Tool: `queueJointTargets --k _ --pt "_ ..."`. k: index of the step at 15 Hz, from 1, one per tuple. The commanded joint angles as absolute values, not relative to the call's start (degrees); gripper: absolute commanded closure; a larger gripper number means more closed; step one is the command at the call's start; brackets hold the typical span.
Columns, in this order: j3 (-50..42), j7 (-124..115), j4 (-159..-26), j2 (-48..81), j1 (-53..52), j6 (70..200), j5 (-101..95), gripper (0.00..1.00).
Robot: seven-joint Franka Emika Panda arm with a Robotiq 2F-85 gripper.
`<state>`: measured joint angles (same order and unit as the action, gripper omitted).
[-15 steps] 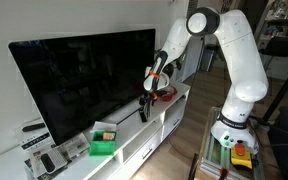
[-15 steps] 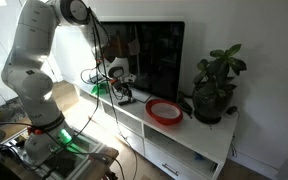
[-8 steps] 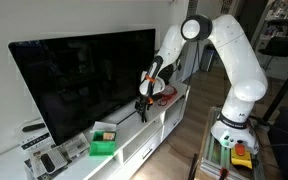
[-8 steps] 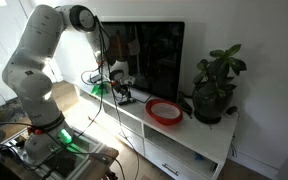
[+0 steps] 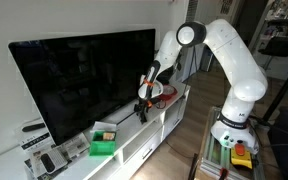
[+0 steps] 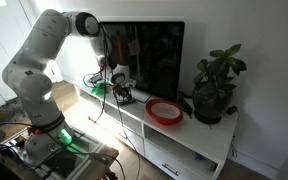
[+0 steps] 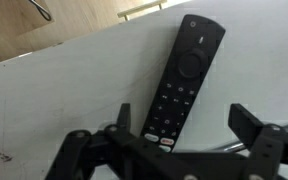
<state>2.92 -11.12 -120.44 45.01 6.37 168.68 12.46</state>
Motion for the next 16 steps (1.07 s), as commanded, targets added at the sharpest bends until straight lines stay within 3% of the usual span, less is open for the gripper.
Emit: queueJointTargets --k 1,6,8,9,10,12,13,14,16 --pt "2.18 -11.12 -118.15 47.24 5.53 168.68 12.94 0.19" --pt "1.09 -11.64 -117.10 48.47 4.67 168.16 12.77 0.58" --pt "0.63 -11.77 -116.98 48.56 4.49 167.86 12.74 0.63" --pt "0.42 -11.85 -116.97 48.55 4.41 167.70 12.73 0.62" --pt "0.29 -12.00 -116.84 48.54 4.20 167.52 12.71 0.38" --pt "0.44 -11.96 -116.74 48.57 4.25 167.40 12.79 0.25" --pt "0.69 -12.00 -116.83 48.33 4.43 166.94 12.97 0.67" --pt "0.58 -12.11 -117.15 47.90 4.27 166.83 12.98 0.63" --pt "0.08 -12.27 -118.45 46.08 4.25 165.59 12.96 0.70"
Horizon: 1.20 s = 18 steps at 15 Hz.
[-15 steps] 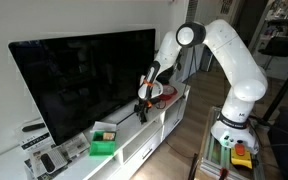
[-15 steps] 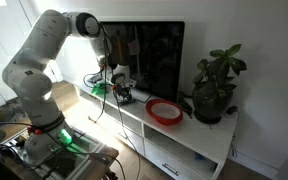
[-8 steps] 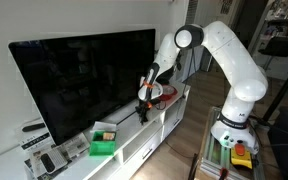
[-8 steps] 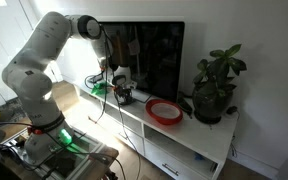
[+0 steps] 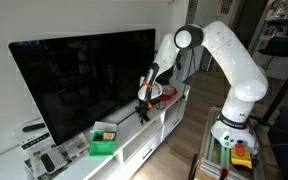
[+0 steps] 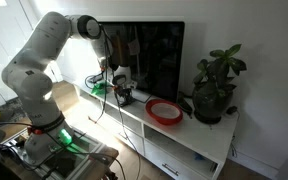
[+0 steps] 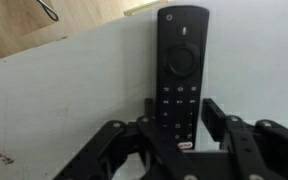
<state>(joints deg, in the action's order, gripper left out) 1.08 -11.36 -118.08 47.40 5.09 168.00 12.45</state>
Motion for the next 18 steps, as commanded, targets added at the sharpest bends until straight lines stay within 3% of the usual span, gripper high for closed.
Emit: queueJointTargets --k 1,2,9,18 --pt "-1.41 -13.75 -119.18 44.97 3.25 163.71 13.07 0.79" --pt "-2.87 -15.18 -120.00 44.10 2.26 162.86 13.04 0.83" --pt "-6.78 -16.92 -127.95 35.11 2.49 155.18 12.38 0.83" --pt "-17.13 -20.56 -140.34 21.46 1.83 162.80 9.76 0.83"
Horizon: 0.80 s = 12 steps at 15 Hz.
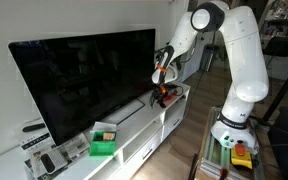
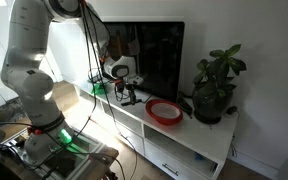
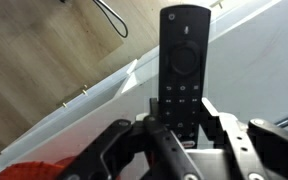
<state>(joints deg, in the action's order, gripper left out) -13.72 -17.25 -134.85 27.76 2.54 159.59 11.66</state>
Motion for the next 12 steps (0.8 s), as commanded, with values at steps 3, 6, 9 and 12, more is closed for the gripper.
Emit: queueJointTargets --k 3,6,9,12 --pt "-19.70 -21.40 -141.39 19.07 3.36 165.94 10.40 0.83" --pt "-20.88 -20.94 -141.01 18.32 5.42 167.96 10.99 0.83" --pt "-20.01 -20.20 -139.20 20.41 6.00 166.42 10.62 0.58" --pt "-19.54 -20.23 -139.20 20.70 5.76 166.39 10.64 0.83"
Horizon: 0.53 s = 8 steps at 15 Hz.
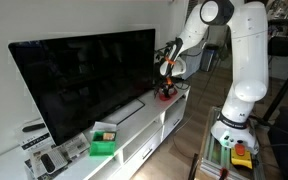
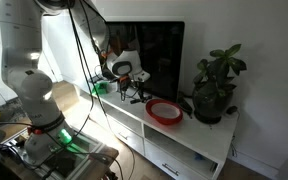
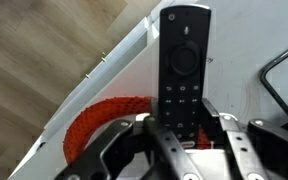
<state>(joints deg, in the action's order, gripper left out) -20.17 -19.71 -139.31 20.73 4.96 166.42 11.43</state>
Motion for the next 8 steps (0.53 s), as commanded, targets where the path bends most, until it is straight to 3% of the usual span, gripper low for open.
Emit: queueJointTargets --k 1,8 --pt "-19.37 -20.16 -138.87 20.76 6.06 166.21 10.88 0.83" --pt "-19.80 -20.15 -131.18 23.22 14.34 164.69 14.68 0.83"
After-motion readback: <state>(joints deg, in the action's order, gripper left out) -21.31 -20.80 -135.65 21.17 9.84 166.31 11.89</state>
